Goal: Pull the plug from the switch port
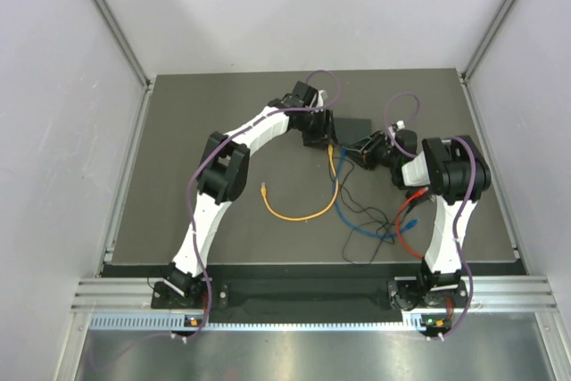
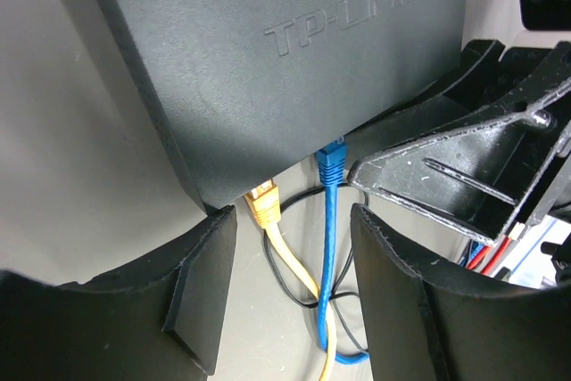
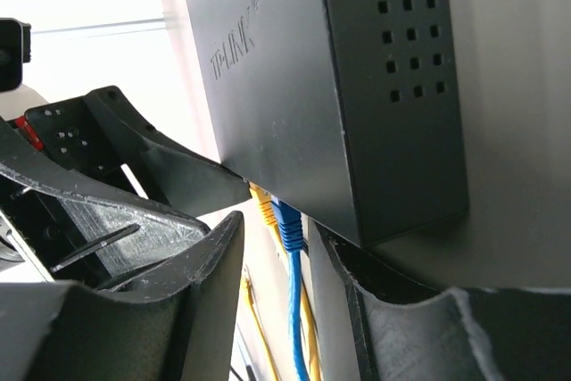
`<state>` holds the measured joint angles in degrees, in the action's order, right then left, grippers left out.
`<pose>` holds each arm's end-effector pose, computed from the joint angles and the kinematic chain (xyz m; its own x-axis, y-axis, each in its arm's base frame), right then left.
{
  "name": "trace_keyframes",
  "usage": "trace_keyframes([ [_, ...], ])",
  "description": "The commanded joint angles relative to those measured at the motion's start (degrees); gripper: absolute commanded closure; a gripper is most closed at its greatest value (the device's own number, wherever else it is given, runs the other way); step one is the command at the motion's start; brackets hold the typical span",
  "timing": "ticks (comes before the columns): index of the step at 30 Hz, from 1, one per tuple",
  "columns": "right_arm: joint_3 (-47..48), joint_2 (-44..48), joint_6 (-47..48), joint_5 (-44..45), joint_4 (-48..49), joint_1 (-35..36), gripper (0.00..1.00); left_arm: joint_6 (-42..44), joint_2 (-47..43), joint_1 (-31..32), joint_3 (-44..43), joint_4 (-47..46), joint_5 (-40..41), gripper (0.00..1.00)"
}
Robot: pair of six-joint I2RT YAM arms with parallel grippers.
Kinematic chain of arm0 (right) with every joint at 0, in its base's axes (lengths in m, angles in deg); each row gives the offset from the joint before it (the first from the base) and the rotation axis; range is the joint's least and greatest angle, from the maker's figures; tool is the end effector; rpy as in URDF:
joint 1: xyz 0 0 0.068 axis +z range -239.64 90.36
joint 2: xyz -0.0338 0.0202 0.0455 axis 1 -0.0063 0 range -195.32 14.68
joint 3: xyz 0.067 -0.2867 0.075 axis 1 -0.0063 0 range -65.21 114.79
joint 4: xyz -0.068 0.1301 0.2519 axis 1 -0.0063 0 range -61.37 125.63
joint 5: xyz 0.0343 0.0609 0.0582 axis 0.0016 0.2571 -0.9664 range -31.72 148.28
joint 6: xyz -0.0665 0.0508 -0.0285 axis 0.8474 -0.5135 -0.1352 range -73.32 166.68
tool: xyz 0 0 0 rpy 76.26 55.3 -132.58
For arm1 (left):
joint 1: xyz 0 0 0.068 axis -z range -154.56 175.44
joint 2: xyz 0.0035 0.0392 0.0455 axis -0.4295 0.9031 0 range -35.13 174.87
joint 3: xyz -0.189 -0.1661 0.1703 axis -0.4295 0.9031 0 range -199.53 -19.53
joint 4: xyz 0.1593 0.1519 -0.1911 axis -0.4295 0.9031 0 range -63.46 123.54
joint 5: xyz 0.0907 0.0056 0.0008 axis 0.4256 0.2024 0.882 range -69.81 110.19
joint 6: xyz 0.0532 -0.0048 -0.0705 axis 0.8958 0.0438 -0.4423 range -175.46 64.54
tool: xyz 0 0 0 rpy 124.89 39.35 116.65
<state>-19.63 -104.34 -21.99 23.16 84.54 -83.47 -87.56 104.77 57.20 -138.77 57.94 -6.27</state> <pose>0.4185 0.0907 0.0666 -0.7167 0.6889 -0.1085 0.1632 0.3169 0.9343 0.5046 -0.3538 0.1487 -0.9422 0.0239 -0.3342 0.2403 0.7432 -0.6245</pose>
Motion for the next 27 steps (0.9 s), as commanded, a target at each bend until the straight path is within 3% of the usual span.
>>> trace_keyframes([
  [1, -2.08, -1.21, 0.55, 4.26, -0.92, 1.21, 0.64, 0.1, -3.48, -0.92, -0.47, -2.83, 1.93, 0.41],
  [14, -2.96, -0.16, 0.37, 6.64, -2.32, 1.47, 0.65, -0.16, -4.9, -3.29, -1.26, -5.9, 5.54, 0.4],
  [20, -2.78, -0.51, 0.81, 6.64, -2.32, 1.56, 0.64, -1.82, -0.15, -3.99, -5.74, -4.85, 2.56, 0.39],
  [27, -1.9, -1.39, -0.59, 6.99, -0.83, 2.0, 0.64, -2.36, 0.47, -2.33, -3.81, -6.35, 0.97, 0.4],
])
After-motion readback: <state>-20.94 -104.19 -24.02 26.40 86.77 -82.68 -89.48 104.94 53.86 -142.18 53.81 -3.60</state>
